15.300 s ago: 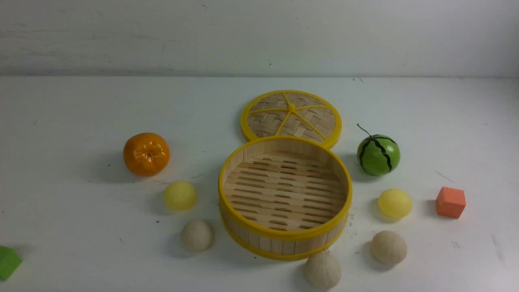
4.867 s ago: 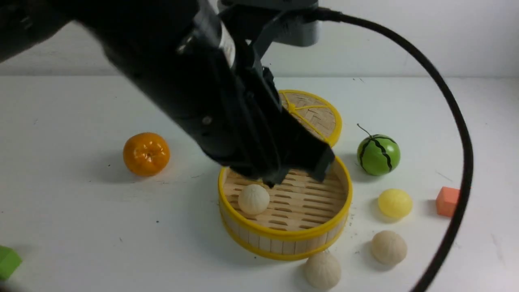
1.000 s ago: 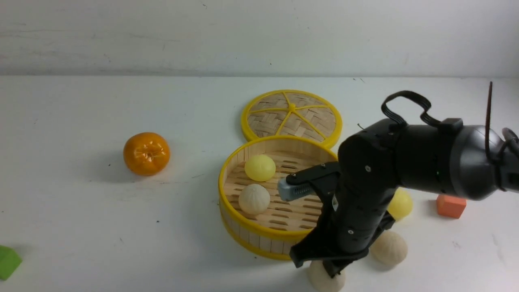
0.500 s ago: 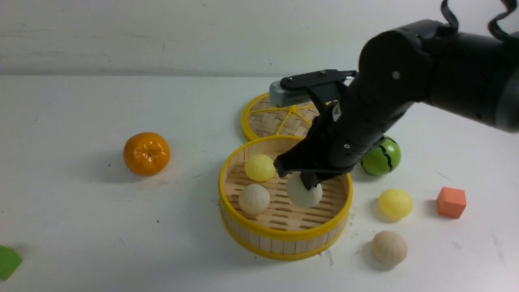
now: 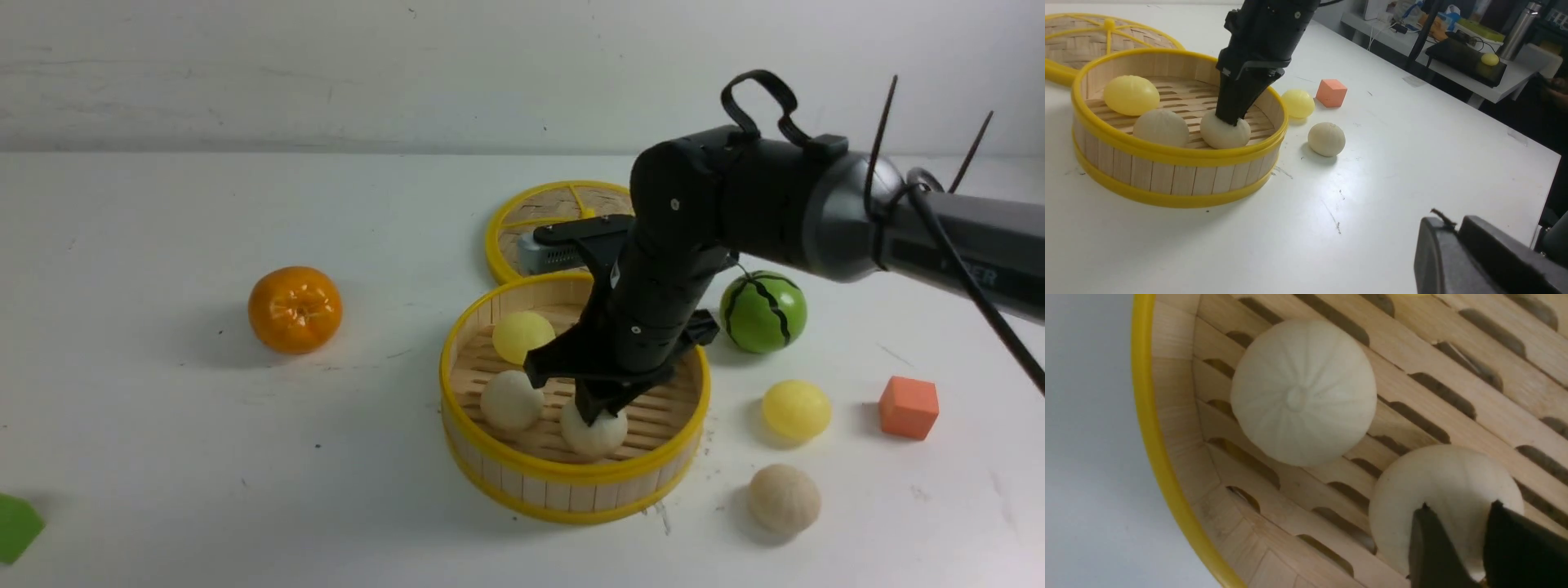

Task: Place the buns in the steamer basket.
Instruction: Use the right arm to put the steamed stuffed bun into the steamer, then use the right arm to grab a steamed stuffed bun

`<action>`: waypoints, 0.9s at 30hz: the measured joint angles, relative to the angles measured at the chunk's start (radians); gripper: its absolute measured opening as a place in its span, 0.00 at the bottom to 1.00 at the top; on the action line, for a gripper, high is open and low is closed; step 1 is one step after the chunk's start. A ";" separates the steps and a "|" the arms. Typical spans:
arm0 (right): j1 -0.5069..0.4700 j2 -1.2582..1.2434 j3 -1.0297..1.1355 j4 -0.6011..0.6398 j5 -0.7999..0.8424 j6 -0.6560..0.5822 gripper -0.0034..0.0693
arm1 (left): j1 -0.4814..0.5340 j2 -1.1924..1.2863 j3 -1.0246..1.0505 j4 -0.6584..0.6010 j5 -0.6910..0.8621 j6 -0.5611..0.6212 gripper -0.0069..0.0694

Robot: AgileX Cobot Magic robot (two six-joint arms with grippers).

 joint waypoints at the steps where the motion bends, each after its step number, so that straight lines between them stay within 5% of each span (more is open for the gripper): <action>1: 0.000 -0.010 -0.001 0.001 0.013 -0.001 0.47 | 0.000 0.000 0.000 0.000 0.000 0.000 0.17; 4: 0.000 -0.068 -0.001 -0.001 0.074 -0.032 0.59 | 0.000 0.000 0.000 0.000 0.000 0.000 0.17; 7: -0.002 -0.130 0.001 -0.021 0.132 -0.046 0.60 | 0.000 0.000 0.000 0.000 0.000 0.000 0.18; 14: -0.117 -0.400 0.294 -0.080 0.138 0.020 0.32 | 0.000 0.000 0.000 0.000 0.000 0.000 0.19; 18: -0.189 -0.434 0.473 -0.045 0.067 0.036 0.26 | 0.000 0.000 0.000 0.000 0.000 0.000 0.19; 27: -0.246 -0.378 0.557 -0.006 -0.117 0.039 0.42 | 0.000 0.000 0.000 0.000 0.000 0.000 0.19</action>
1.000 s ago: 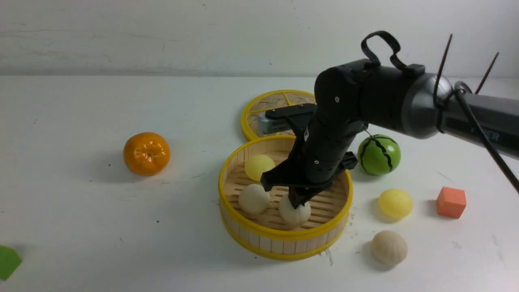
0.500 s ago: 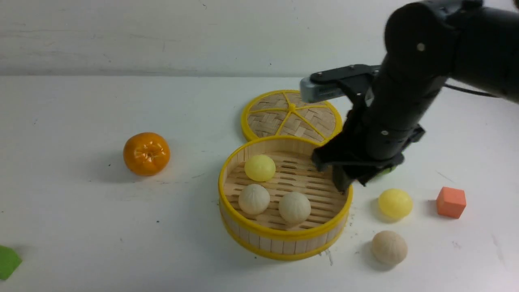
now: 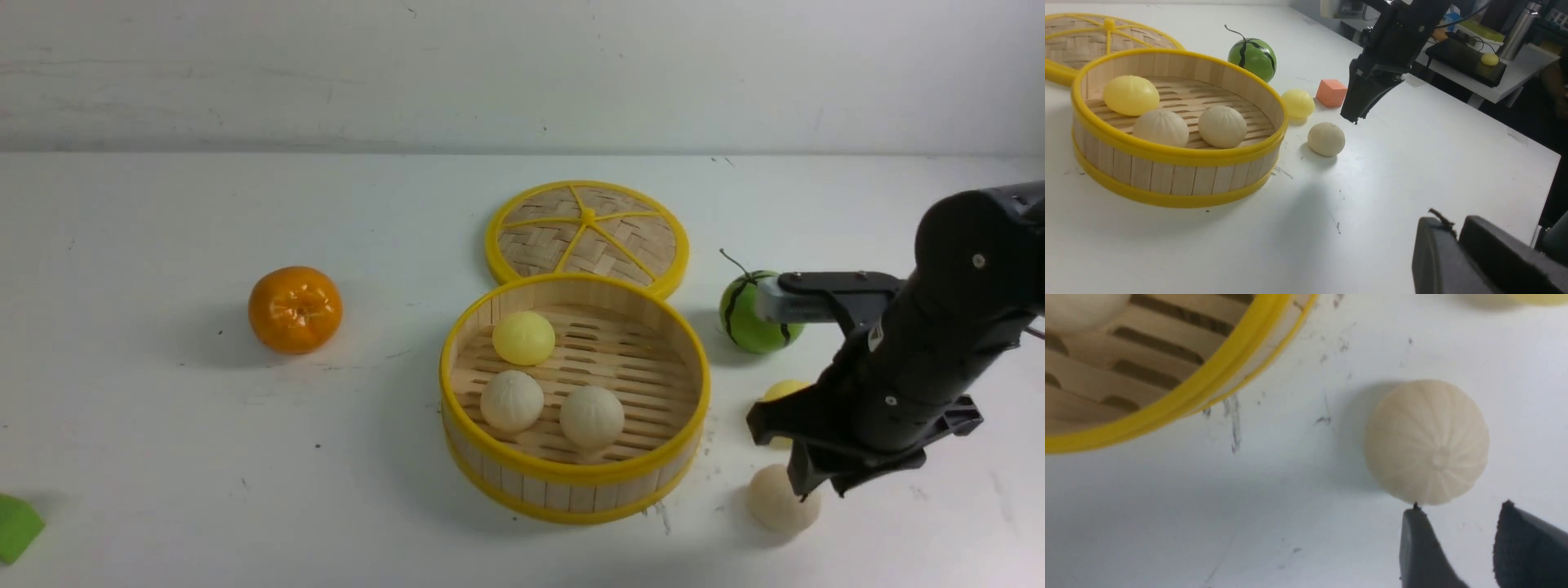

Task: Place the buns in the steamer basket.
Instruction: Use the right arm to grab a steamed stuffed bun

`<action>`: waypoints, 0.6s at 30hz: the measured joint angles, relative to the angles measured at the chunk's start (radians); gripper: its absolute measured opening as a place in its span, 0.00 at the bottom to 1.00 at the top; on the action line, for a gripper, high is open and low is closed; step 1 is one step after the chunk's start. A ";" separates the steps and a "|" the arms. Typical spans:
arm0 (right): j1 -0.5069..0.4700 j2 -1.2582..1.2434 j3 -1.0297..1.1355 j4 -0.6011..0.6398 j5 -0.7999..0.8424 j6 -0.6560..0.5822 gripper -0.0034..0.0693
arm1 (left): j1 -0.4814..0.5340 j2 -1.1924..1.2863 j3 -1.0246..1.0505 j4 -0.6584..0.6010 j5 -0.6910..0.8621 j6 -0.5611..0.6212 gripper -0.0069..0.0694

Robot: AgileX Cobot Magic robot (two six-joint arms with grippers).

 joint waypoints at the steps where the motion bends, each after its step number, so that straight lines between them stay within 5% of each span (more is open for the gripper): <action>1: -0.004 0.012 0.000 0.005 -0.017 0.000 0.44 | 0.000 0.000 0.000 0.000 0.000 0.000 0.19; 18: -0.022 0.088 0.000 0.005 -0.090 0.000 0.31 | 0.000 0.000 0.000 0.000 0.000 0.000 0.21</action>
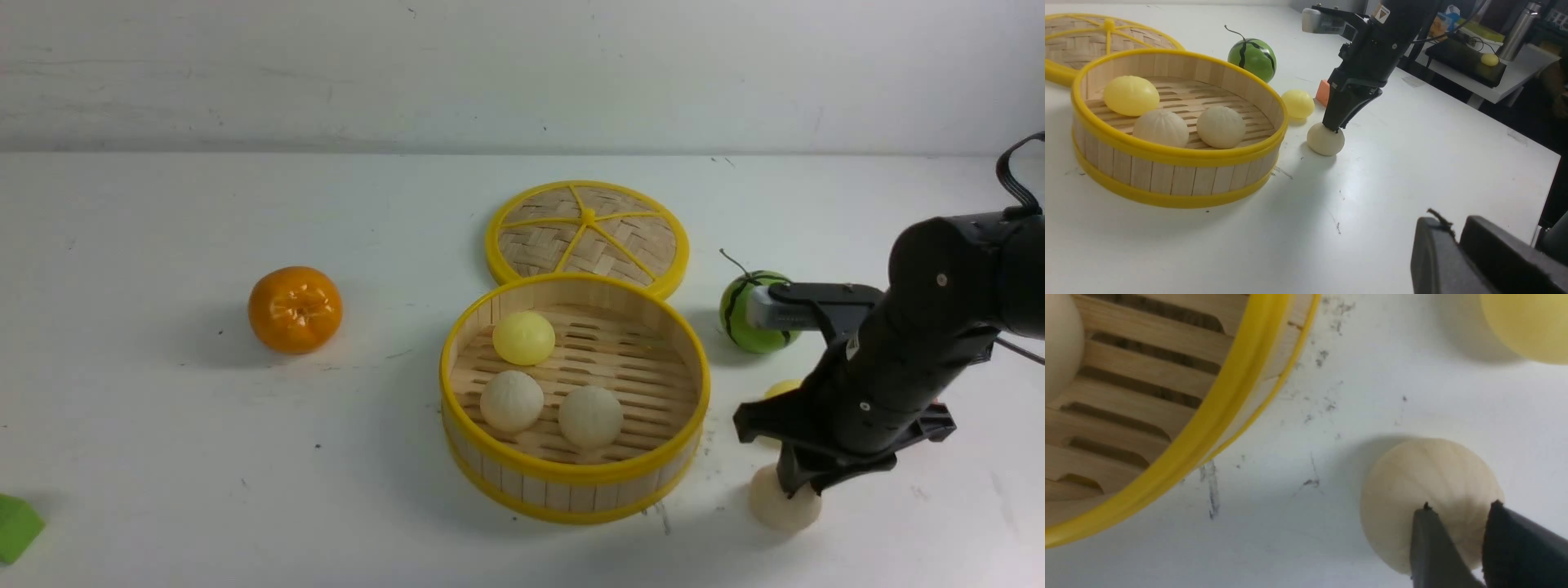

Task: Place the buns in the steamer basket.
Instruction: Use the right arm to grab a steamed stuffed bun, then use the right arm to put the steamed stuffed bun into the steamer

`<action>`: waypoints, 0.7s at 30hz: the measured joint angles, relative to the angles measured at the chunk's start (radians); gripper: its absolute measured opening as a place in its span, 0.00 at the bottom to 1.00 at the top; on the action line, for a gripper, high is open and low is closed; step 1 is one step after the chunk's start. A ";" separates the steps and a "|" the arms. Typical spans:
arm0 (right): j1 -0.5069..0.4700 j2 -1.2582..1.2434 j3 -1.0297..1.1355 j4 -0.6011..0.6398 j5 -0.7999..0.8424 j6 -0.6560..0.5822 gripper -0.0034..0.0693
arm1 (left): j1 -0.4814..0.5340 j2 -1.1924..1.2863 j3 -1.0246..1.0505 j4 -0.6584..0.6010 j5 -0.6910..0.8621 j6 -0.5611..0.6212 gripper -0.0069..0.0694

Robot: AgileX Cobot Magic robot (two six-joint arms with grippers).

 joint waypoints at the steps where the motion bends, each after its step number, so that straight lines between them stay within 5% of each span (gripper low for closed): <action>1: 0.000 0.002 0.000 0.000 0.000 0.000 0.31 | 0.000 0.000 0.000 0.000 0.000 0.000 0.21; 11: 0.000 0.005 0.000 0.000 0.025 -0.073 0.05 | 0.000 0.000 0.000 0.000 0.000 0.000 0.22; 21: 0.000 -0.146 -0.133 0.057 0.165 -0.116 0.03 | 0.000 0.000 0.000 0.000 0.000 0.000 0.23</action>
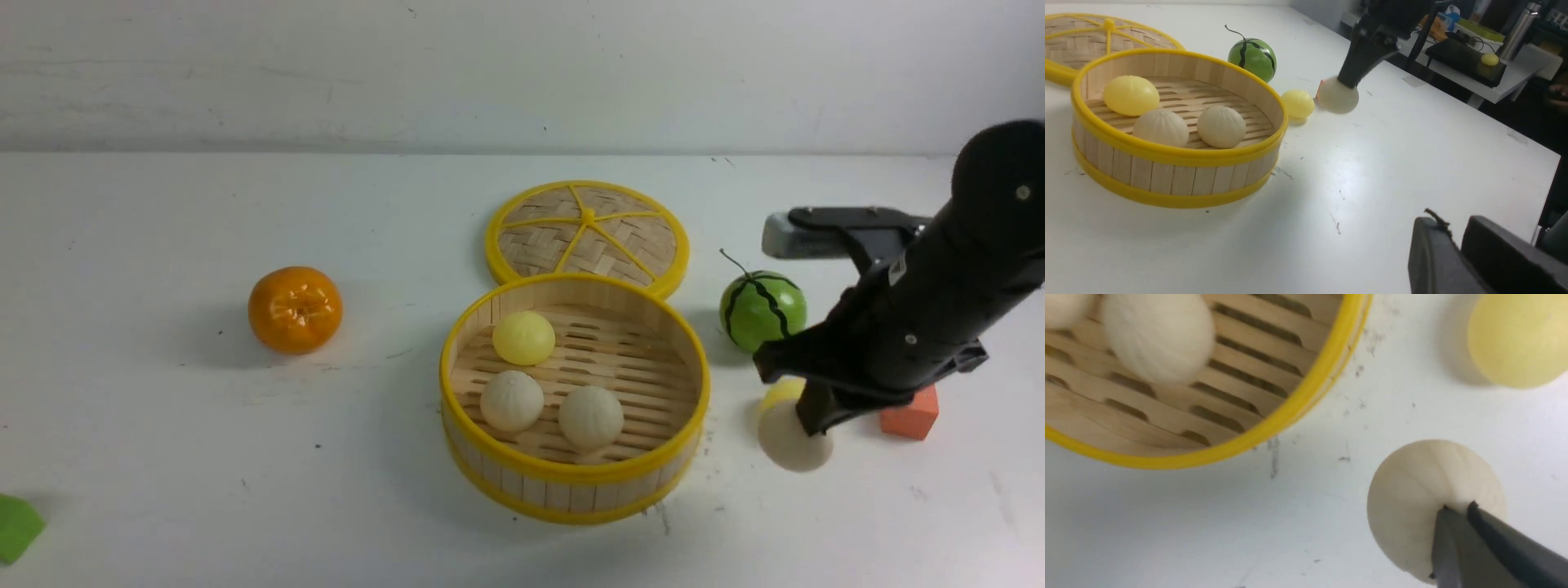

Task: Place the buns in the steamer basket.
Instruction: Use the right arm to put the steamed stuffed bun into the steamer

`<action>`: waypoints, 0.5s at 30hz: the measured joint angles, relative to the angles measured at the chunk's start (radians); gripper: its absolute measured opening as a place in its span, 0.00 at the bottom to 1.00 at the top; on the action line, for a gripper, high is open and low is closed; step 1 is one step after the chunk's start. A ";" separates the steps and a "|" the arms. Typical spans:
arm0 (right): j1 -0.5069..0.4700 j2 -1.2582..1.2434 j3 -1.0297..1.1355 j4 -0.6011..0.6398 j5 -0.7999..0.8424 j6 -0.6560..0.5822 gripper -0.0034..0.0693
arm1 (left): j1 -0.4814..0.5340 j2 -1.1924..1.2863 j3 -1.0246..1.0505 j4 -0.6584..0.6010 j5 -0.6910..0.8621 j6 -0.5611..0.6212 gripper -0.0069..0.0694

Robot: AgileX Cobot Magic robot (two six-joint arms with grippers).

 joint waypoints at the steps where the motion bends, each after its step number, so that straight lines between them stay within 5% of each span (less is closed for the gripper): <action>1: 0.000 -0.002 -0.023 0.020 0.002 -0.018 0.03 | 0.000 0.000 0.000 0.000 0.000 0.000 0.23; 15: 0.080 0.313 -0.312 0.125 -0.036 -0.120 0.05 | 0.000 0.000 0.000 0.000 0.001 0.000 0.25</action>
